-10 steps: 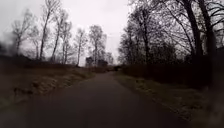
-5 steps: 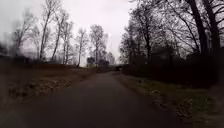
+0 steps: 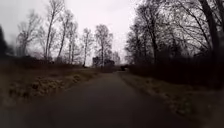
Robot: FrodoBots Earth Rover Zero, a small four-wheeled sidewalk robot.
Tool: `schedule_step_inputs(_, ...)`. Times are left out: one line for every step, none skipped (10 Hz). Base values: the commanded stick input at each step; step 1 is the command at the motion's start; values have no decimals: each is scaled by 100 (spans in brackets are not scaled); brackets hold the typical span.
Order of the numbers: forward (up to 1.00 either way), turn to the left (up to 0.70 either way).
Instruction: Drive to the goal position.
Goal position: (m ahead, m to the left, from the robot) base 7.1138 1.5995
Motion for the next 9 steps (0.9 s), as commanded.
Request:
schedule_step_inputs(70,0)
schedule_step_inputs(70,0)
schedule_step_inputs(70,0)
schedule_step_inputs(70,14)
schedule_step_inputs(70,14)
schedule_step_inputs(70,14)
schedule_step_inputs(70,3)
schedule_step_inputs(70,0)
schedule_step_inputs(70,0)
